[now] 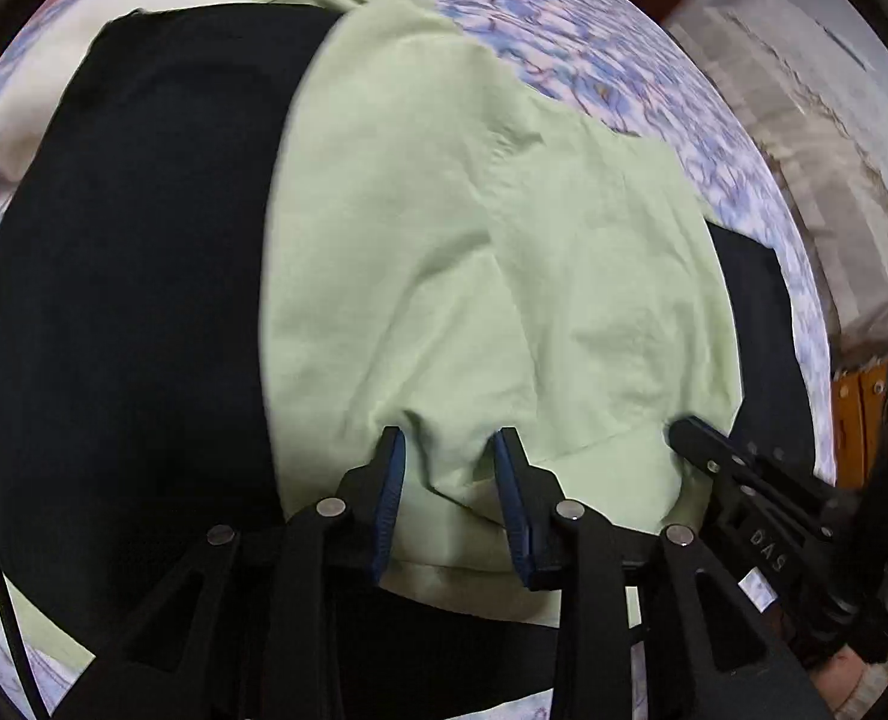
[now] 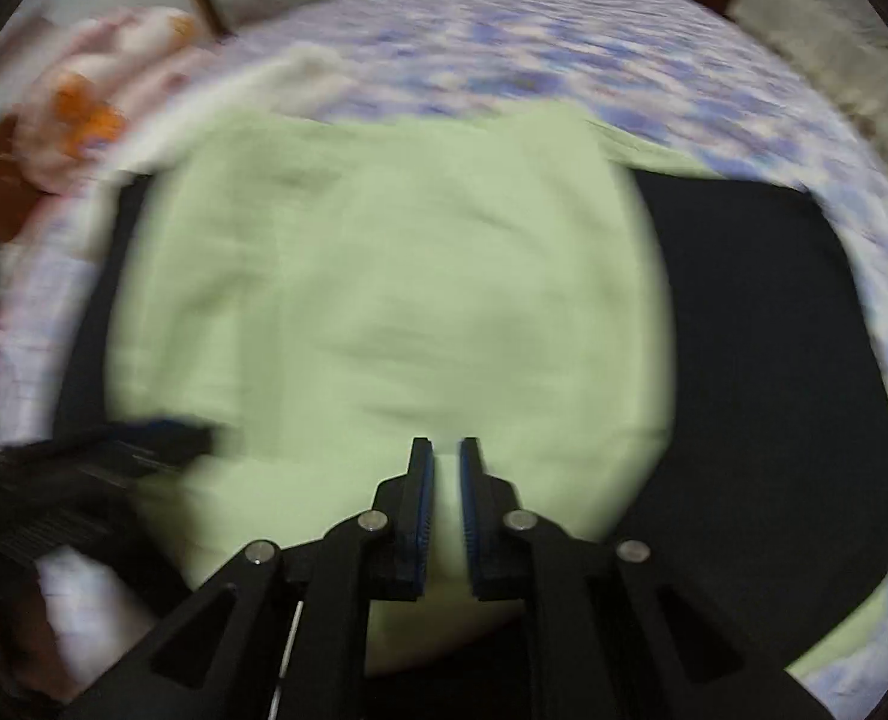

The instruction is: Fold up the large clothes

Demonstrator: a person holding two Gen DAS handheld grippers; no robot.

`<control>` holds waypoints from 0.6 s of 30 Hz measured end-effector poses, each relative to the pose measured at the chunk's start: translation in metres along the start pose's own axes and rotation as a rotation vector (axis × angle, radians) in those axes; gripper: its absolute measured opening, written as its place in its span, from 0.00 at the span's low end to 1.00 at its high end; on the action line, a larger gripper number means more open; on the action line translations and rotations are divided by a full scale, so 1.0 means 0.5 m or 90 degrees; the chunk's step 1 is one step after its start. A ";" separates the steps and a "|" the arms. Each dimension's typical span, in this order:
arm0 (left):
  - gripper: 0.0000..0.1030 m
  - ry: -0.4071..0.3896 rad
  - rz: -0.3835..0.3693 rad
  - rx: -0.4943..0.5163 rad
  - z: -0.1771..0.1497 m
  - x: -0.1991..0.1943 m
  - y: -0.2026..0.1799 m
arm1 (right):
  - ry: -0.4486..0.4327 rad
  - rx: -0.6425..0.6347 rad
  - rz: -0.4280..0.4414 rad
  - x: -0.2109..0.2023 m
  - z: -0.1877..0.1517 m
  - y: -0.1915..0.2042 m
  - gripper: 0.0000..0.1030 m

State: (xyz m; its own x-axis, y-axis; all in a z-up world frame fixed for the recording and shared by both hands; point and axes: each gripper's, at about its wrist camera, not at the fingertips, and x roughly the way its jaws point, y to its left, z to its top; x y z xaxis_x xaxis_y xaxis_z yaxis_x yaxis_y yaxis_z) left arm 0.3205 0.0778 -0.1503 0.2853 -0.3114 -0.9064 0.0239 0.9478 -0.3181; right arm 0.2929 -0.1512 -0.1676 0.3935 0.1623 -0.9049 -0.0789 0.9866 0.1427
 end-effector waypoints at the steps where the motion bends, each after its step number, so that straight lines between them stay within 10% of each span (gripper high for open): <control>1: 0.29 -0.005 0.009 0.006 0.000 -0.006 0.004 | -0.002 0.013 0.005 -0.008 -0.002 -0.017 0.00; 11: 0.30 -0.002 0.024 0.010 -0.005 -0.068 0.034 | 0.013 0.042 0.014 -0.063 0.009 -0.037 0.03; 18: 0.61 -0.025 0.008 -0.052 -0.026 -0.175 0.055 | 0.029 0.010 0.035 -0.116 0.035 -0.010 0.03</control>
State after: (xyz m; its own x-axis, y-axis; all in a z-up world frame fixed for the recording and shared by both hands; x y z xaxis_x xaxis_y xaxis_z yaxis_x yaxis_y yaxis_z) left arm 0.2836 0.1302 -0.0834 0.3221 -0.2958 -0.8993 -0.0568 0.9422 -0.3302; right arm 0.2864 -0.1652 -0.1087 0.3475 0.2161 -0.9124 -0.0843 0.9763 0.1991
